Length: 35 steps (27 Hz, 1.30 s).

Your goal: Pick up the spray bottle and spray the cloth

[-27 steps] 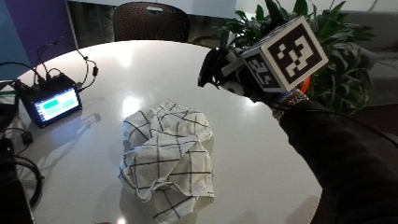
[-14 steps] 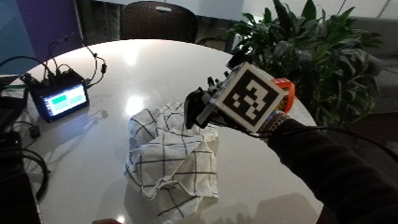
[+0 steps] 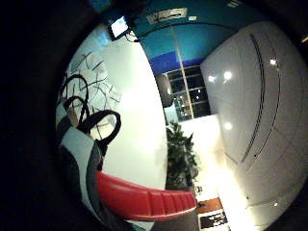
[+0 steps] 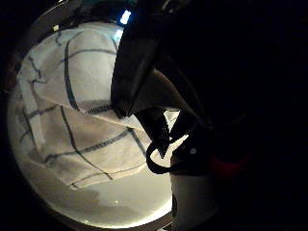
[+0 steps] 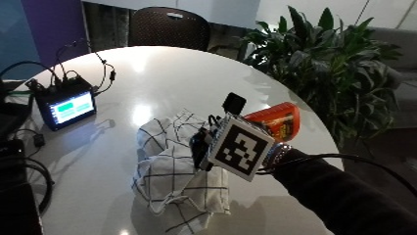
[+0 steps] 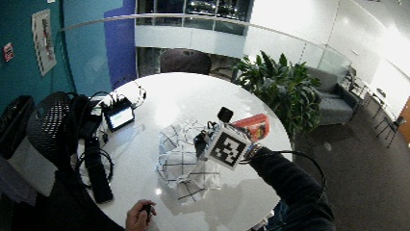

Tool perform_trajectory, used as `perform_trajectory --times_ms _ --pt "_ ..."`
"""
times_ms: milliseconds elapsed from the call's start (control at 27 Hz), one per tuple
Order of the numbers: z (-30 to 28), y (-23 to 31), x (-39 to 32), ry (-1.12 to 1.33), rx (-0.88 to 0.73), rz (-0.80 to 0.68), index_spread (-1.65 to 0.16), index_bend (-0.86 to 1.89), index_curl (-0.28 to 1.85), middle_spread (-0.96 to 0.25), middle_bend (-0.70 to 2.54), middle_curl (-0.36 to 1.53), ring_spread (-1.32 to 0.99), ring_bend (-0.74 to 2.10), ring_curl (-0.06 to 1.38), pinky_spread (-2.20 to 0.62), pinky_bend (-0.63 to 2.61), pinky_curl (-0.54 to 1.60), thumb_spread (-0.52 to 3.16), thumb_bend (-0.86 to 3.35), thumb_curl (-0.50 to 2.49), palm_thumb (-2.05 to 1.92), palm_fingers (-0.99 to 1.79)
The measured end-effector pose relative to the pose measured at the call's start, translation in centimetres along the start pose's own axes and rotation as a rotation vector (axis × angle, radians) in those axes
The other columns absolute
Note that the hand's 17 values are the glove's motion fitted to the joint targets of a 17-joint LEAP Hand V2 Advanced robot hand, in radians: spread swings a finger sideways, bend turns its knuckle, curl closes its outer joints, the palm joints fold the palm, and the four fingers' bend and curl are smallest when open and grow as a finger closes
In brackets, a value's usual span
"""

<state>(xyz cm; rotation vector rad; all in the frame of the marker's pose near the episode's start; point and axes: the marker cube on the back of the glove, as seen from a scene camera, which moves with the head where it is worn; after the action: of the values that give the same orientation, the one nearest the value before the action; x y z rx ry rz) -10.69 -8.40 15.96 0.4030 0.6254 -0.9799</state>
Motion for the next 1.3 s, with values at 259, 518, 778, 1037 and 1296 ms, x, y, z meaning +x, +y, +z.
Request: perform_trajectory --times_ms 259,518,778,1037,1296 --pt "0.6 0.5 -0.7 0.005 -0.021 0.003 -0.28 0.18 0.52 -0.22 0.59 0.54 -0.21 0.8 0.47 -0.31 0.61 0.43 0.88 -0.02 0.66 0.78 1.38" --pt "-0.7 -0.9 1.4 -0.001 0.036 0.089 -0.28 0.18 0.52 -0.22 0.59 0.54 -0.21 0.8 0.47 -0.31 0.61 0.43 0.88 -0.02 0.66 0.77 1.38" --pt "-4.7 -5.2 5.6 -0.192 0.209 0.444 -0.28 0.18 0.52 -0.22 0.59 0.54 -0.21 0.8 0.47 -0.31 0.61 0.43 0.88 -0.02 0.67 0.77 1.38" --pt "-6.5 -10.0 6.9 -0.536 0.361 0.747 -0.28 0.17 0.52 -0.22 0.6 0.54 -0.21 0.8 0.47 -0.31 0.61 0.43 0.9 -0.03 0.67 0.76 1.38" --pt "-4.4 -12.8 4.7 -1.047 0.426 1.042 -0.28 0.16 0.52 -0.22 0.6 0.54 -0.2 0.8 0.47 -0.3 0.64 0.44 0.93 -0.02 0.67 0.76 1.36"
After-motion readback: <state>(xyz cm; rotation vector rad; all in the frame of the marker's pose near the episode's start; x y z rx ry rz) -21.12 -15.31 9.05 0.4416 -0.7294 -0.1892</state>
